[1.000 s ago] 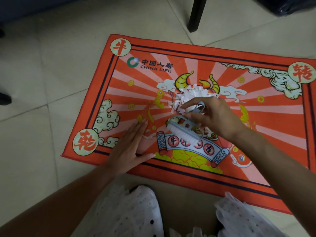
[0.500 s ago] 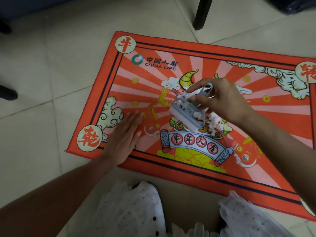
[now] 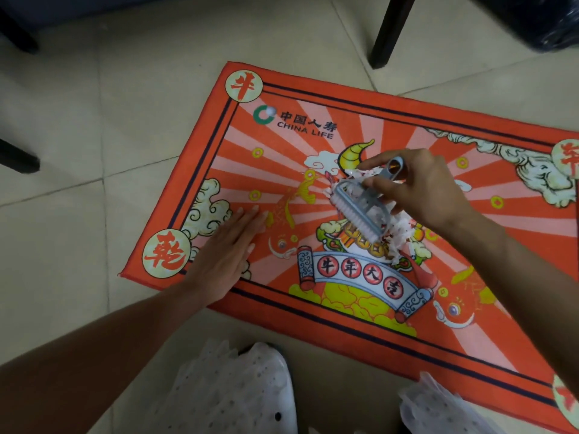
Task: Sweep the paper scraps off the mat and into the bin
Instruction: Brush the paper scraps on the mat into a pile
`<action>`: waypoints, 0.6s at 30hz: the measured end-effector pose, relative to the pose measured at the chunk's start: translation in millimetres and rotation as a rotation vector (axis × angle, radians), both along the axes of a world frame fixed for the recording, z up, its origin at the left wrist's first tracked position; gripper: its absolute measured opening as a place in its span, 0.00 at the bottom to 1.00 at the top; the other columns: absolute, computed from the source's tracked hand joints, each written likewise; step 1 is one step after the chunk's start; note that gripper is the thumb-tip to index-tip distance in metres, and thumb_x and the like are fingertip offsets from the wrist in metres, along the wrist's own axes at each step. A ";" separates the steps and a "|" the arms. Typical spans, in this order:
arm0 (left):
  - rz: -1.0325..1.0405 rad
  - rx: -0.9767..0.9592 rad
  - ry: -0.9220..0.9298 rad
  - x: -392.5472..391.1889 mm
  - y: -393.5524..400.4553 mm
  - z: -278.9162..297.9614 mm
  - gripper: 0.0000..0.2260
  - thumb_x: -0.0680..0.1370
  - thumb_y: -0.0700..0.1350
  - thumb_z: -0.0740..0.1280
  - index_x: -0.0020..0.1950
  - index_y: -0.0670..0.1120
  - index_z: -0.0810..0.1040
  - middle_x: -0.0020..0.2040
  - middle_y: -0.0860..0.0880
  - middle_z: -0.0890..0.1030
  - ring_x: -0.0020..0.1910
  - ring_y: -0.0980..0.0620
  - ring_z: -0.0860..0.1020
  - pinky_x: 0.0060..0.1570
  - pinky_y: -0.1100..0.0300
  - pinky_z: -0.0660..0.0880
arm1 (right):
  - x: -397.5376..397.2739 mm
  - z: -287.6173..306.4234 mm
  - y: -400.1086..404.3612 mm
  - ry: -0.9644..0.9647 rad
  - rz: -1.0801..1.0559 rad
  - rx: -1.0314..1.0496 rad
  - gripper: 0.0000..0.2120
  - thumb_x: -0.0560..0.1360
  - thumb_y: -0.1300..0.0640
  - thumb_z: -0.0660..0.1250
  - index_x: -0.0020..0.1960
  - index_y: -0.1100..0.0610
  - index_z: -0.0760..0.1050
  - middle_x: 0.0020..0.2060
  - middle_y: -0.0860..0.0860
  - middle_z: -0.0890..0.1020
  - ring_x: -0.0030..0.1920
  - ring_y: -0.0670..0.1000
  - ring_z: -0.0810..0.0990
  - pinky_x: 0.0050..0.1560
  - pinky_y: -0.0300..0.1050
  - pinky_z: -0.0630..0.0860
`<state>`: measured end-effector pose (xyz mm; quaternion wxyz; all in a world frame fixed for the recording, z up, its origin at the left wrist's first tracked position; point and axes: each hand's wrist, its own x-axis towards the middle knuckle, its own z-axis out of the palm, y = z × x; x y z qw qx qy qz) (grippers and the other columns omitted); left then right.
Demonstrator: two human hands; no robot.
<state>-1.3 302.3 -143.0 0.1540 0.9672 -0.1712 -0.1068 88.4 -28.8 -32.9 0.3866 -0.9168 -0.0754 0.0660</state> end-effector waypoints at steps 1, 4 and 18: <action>-0.009 0.009 -0.010 0.6 -1.8 -0.9 0.26 0.85 0.47 0.52 0.81 0.53 0.45 0.81 0.53 0.48 0.80 0.53 0.45 0.76 0.53 0.51 | 0.8 3.2 -1.2 0.009 -0.007 0.022 0.09 0.75 0.57 0.72 0.55 0.53 0.83 0.39 0.54 0.86 0.35 0.50 0.85 0.32 0.48 0.82; 0.010 0.004 -0.029 5.3 -12.6 -2.0 0.25 0.84 0.54 0.46 0.81 0.54 0.44 0.81 0.54 0.47 0.79 0.56 0.43 0.76 0.54 0.50 | 5.0 10.8 -4.5 0.063 -0.066 0.158 0.08 0.76 0.59 0.71 0.55 0.54 0.83 0.39 0.53 0.86 0.33 0.48 0.85 0.27 0.37 0.77; 0.043 0.003 -0.090 36.9 -59.3 -10.9 0.27 0.84 0.55 0.46 0.81 0.47 0.47 0.81 0.51 0.50 0.79 0.54 0.45 0.76 0.56 0.49 | 25.6 -32.8 51.7 0.001 -0.286 0.285 0.05 0.76 0.58 0.69 0.49 0.54 0.83 0.34 0.53 0.84 0.31 0.54 0.84 0.34 0.55 0.81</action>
